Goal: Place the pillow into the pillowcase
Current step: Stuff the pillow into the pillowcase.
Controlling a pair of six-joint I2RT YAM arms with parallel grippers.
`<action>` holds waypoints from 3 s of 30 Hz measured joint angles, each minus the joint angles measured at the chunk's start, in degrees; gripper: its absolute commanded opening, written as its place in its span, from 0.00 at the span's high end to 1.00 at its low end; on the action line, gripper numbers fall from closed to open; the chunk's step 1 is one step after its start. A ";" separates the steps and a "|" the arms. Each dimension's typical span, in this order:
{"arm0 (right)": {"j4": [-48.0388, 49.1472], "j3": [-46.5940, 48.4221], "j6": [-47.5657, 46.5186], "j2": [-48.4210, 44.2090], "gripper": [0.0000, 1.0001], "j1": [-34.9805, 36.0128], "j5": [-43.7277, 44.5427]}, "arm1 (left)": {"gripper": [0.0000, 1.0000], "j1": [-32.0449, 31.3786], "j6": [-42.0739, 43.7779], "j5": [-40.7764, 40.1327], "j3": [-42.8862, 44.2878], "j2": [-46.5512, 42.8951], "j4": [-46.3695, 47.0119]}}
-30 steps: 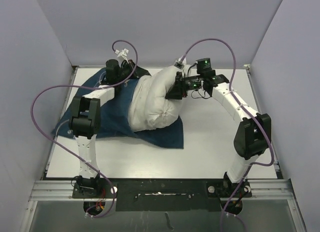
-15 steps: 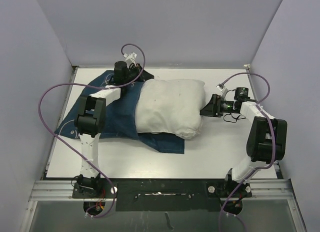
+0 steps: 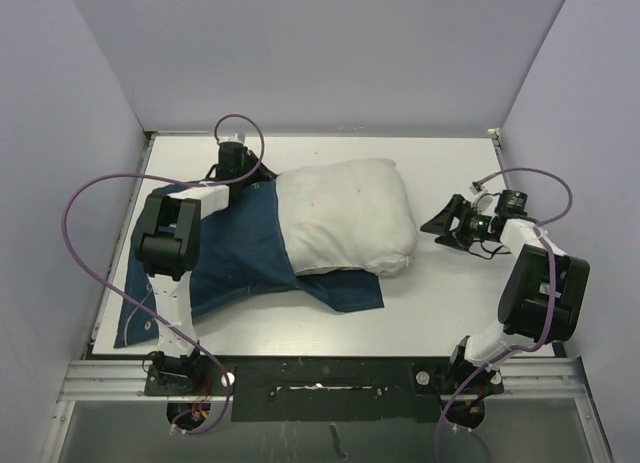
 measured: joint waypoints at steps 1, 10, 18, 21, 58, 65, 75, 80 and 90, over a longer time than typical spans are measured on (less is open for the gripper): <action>0.11 0.17 0.46 -0.02 0.27 -1.38 0.37 | 1.00 0.50 -0.33 -0.26 -0.55 -0.42 -0.35; -0.46 1.62 0.96 0.07 0.60 -1.51 3.98 | 1.00 1.75 -1.64 -0.24 -0.61 -0.90 -0.68; -3.39 15.30 1.18 13.88 0.74 15.87 5.68 | 1.00 1.75 -1.70 4.92 1.09 -0.92 0.22; -3.93 29.27 1.18 21.81 0.64 20.20 5.88 | 1.00 1.90 -1.42 5.05 0.90 -0.96 0.17; 12.92 -18.47 47.19 -4.39 0.21 25.29 2.27 | 1.00 4.50 -3.98 3.74 -5.44 -5.35 1.99; 15.37 -18.21 58.42 -6.08 0.05 38.84 15.50 | 1.00 4.50 -5.79 4.33 -6.12 -5.38 3.78; 24.11 -14.40 67.71 0.55 0.25 43.19 24.02 | 1.00 3.58 -6.86 4.66 -6.16 -6.01 4.07; 26.47 -13.33 69.90 3.23 0.90 41.68 26.21 | 1.00 3.30 -6.86 4.66 -6.16 -6.80 3.98; 26.71 -16.50 66.97 2.16 1.00 30.77 29.05 | 1.00 1.99 -6.67 5.31 -6.10 -7.13 3.82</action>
